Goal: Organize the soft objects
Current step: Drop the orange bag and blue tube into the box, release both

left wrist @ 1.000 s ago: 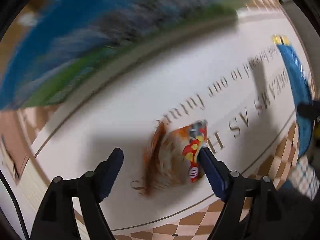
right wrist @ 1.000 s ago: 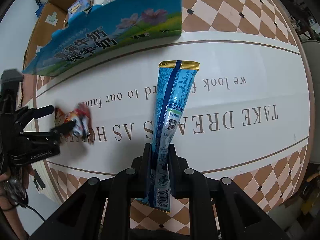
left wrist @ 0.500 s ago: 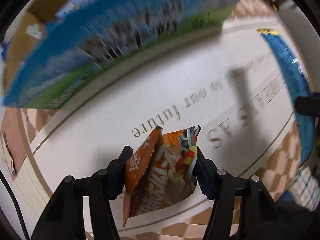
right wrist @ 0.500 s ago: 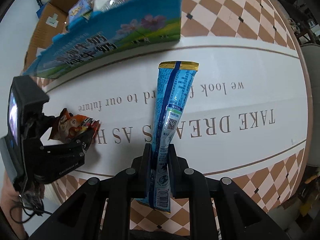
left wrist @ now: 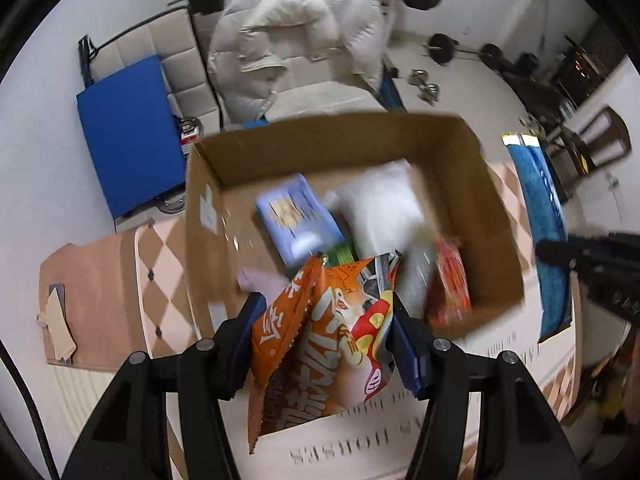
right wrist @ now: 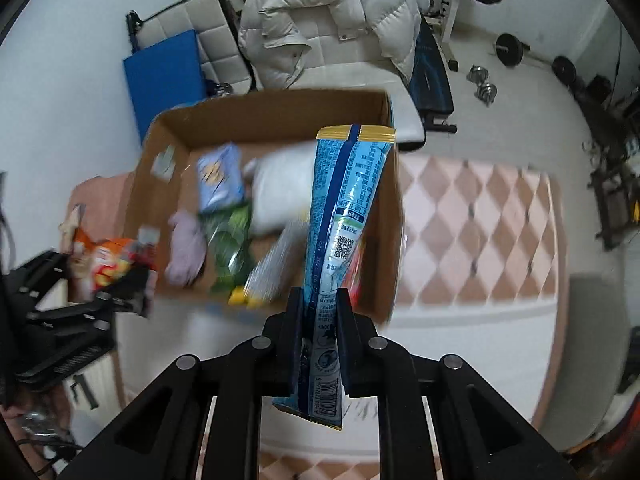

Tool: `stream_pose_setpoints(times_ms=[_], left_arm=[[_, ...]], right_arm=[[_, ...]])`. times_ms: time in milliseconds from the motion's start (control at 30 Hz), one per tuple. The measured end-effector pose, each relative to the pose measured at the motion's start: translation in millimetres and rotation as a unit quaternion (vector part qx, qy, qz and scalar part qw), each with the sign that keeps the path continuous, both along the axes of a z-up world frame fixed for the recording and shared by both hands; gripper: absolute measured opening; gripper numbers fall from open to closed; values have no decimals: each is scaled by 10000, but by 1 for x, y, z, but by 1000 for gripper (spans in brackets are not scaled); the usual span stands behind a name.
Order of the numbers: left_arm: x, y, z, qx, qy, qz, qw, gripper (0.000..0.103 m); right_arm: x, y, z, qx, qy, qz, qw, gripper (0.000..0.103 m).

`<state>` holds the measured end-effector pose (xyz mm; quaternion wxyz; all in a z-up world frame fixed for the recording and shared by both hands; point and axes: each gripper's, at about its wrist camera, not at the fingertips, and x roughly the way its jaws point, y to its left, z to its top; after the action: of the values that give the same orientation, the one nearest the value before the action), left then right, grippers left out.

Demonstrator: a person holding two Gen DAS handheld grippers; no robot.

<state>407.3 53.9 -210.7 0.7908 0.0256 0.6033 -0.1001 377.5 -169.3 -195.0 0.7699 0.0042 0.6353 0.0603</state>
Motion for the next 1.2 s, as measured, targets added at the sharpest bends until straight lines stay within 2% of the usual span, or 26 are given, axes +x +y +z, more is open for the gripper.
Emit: stream_pose_setpoints(times_ms=[33, 67, 133, 200, 300, 467, 700, 800, 900, 933, 967, 1000, 1133, 1200], left_arm=[[20, 3, -6, 38, 71, 91, 9999, 57], [22, -1, -7, 47, 126, 107, 9999, 57], [42, 5, -28, 95, 333, 186, 9992, 57], [59, 7, -30, 113, 556, 278, 9980, 57], [78, 13, -53, 169, 815, 382, 9958, 57], [92, 21, -78, 274, 1043, 540, 9927, 57], [100, 20, -100, 454, 1299, 491, 9893, 58], [99, 19, -100, 475, 1391, 504, 9878, 58], [102, 22, -102, 328, 1506, 614, 9861, 59], [102, 23, -100, 293, 1493, 665, 9861, 61], [103, 24, -98, 288, 1459, 685, 9865, 69], [102, 24, -94, 296, 1402, 703, 9872, 75], [102, 27, -82, 231, 1250, 790, 9887, 81], [101, 27, -77, 194, 1188, 820, 9893, 93]], right_arm=[[14, 4, -3, -57, 37, 0, 10000, 16], [30, 8, -9, -136, 87, 1, 9999, 16], [58, 12, -22, -273, 195, -2, 9994, 16], [83, 16, -41, -466, 305, 0, 9984, 16], [113, 22, -72, -596, 495, -23, 9970, 16], [135, 31, -113, -709, 676, -3, 9952, 16], [146, 31, -143, -723, 820, -45, 9940, 16], [147, 31, -149, -778, 823, -15, 9936, 16], [148, 31, -146, -858, 736, -28, 9936, 22], [148, 31, -143, -815, 716, -40, 9941, 29], [146, 31, -139, -768, 717, -50, 9945, 37], [147, 31, -137, -716, 722, -61, 9948, 40], [142, 32, -125, -685, 684, -51, 9953, 45], [137, 34, -118, -640, 670, -28, 9957, 50]])
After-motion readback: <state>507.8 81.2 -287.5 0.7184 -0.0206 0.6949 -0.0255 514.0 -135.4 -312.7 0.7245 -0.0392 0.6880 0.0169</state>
